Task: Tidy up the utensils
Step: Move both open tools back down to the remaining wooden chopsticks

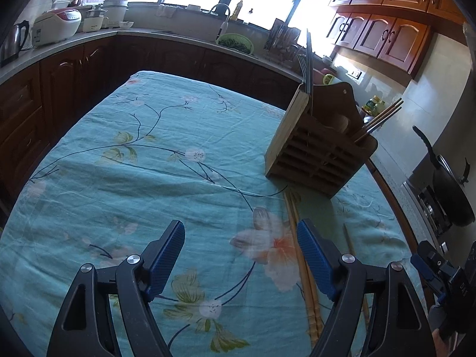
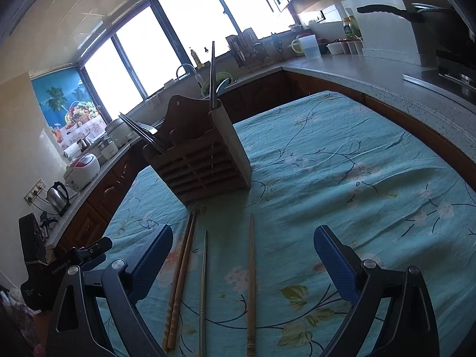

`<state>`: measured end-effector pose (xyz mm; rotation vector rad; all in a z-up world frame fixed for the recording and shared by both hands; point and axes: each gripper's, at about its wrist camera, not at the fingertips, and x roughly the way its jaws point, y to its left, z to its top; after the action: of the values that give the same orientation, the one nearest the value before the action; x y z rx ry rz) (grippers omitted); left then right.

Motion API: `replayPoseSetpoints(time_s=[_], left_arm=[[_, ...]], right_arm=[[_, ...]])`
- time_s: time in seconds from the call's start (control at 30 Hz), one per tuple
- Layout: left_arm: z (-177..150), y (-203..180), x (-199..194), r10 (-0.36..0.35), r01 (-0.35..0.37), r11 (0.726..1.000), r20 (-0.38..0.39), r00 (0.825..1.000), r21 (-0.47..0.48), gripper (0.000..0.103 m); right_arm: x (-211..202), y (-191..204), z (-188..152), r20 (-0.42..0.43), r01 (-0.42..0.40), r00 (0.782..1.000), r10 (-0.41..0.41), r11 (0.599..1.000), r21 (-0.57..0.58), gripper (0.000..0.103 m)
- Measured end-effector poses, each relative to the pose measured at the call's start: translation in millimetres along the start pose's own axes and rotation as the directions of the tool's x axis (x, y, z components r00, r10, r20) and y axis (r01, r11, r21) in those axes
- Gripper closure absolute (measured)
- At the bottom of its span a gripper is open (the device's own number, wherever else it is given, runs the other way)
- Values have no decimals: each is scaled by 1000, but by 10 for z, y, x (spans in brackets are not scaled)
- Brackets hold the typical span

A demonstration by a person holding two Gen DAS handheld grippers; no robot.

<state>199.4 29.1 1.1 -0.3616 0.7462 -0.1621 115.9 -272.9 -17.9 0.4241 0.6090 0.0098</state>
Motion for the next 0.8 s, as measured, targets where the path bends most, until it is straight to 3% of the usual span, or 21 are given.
replayPoseSetpoints(time_s=[0.43,0.53,0.67,0.8], left_arm=[[-21,-213,290,14,-8,999,-96,995,54,26],[-2,-349,450,33,-19,995,-133,991,102,27],[84,-544,741,64,-35,985,-171,983,166,32],[217,-671,1071,91,-48,977,-203,975,209,40]], right_arm=[[155,38,-58,-64,44,997,-47,998,-52,7],[219,59,-61,-89,61,994,-68,995,-80,19],[325,36,-79,-133,72,988,-84,993,-89,44],[406,16,-89,-165,67,983,-81,994,-89,48]])
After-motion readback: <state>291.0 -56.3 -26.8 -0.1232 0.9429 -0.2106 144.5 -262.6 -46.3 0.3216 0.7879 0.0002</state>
